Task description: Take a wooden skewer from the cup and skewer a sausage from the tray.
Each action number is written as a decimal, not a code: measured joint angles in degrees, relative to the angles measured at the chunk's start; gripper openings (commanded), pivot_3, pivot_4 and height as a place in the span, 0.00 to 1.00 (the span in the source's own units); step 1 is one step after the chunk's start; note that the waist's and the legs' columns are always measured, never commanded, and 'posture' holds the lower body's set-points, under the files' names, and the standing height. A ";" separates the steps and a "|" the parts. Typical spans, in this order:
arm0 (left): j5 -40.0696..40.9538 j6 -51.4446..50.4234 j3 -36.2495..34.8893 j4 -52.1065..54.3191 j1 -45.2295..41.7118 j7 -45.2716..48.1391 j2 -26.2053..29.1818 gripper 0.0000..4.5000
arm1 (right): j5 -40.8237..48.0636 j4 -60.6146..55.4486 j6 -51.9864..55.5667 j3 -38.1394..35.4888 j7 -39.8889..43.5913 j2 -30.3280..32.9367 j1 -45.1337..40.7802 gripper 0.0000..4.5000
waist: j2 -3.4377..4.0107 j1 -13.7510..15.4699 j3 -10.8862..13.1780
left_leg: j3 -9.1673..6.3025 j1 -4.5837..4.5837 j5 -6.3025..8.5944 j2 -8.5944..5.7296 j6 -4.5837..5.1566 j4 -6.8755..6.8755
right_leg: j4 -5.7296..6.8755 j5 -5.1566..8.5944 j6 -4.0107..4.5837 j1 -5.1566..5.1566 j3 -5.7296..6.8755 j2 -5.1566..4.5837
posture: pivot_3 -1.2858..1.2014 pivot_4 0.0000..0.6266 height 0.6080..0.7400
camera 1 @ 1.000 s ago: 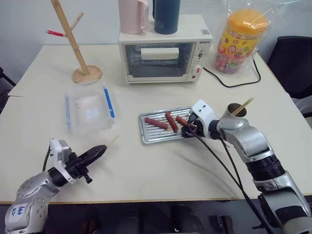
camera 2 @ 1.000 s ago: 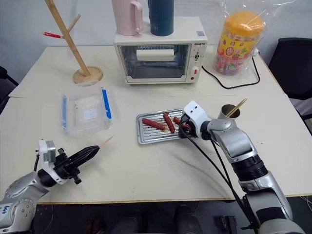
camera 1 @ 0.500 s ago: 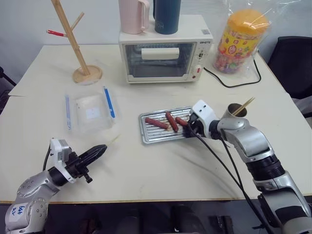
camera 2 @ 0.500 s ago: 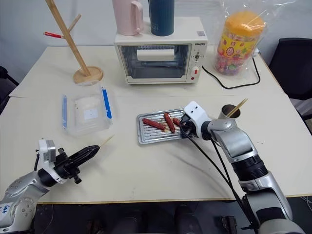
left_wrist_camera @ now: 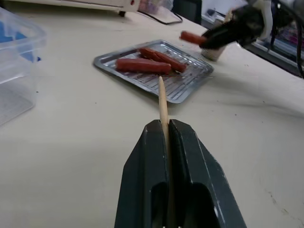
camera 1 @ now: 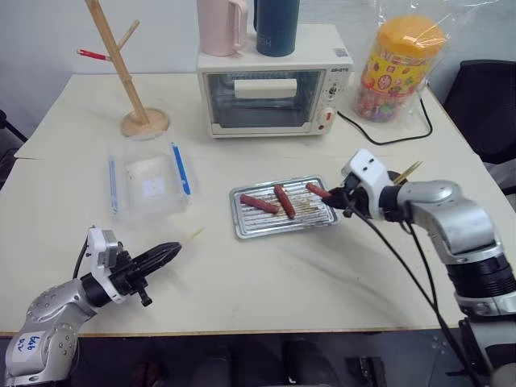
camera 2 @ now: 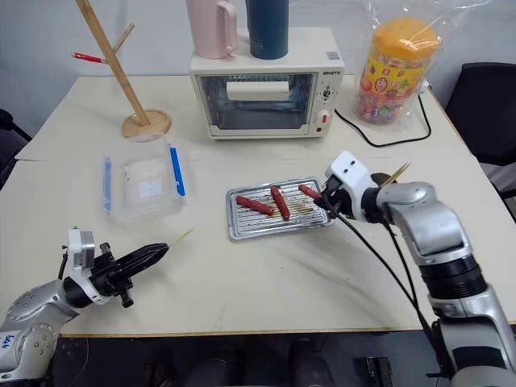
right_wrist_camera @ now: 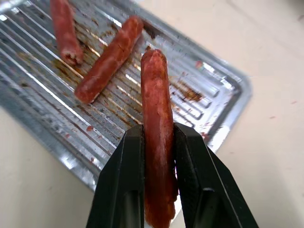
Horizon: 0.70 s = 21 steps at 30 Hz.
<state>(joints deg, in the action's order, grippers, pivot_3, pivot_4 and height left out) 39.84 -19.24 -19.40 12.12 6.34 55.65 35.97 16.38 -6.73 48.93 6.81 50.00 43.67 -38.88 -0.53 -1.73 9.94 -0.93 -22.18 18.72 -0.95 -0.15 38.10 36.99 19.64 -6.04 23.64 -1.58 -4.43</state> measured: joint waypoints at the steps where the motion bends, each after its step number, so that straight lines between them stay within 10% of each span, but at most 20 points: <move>1: -0.45 0.02 1.16 0.23 -0.95 1.88 1.54 0.00 | 2.42 -1.12 1.07 -0.90 2.71 1.31 0.03 0.20 | 0.01 0.09 0.01 | -0.01 -0.01 0.00 0.00 0.00 0.00 | 0.00 0.00 0.00 0.00 0.01 0.00 | 0.52 0.24 1.00; 7: -3.04 1.90 9.42 0.86 -13.79 13.43 8.31 0.00 | 26.11 -11.90 17.89 -5.70 15.99 3.44 -0.33 0.20 | 0.00 0.26 0.02 | -0.10 0.00 0.03 0.00 0.06 0.04 | -0.05 -0.01 -0.02 -0.17 0.12 -0.05 | 0.52 0.24 1.00; 21: -3.50 -1.31 17.58 -4.35 -27.88 22.57 7.94 0.00 | 32.87 -13.97 26.25 -2.14 11.72 0.84 -0.18 0.20 | 0.00 0.19 0.03 | -0.10 -0.07 0.01 -0.02 0.04 0.10 | 0.17 -0.02 -0.04 -0.02 0.10 -0.01 | 0.52 0.24 1.00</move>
<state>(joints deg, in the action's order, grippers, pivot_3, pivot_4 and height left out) 36.35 -20.55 -1.82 7.77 -21.54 78.23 43.91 49.25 -20.70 75.18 4.67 61.72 44.51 -39.06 -0.53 -1.54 9.97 -1.02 -22.25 18.74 -0.96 -0.11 38.20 37.16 19.62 -6.07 23.61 -1.49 -4.43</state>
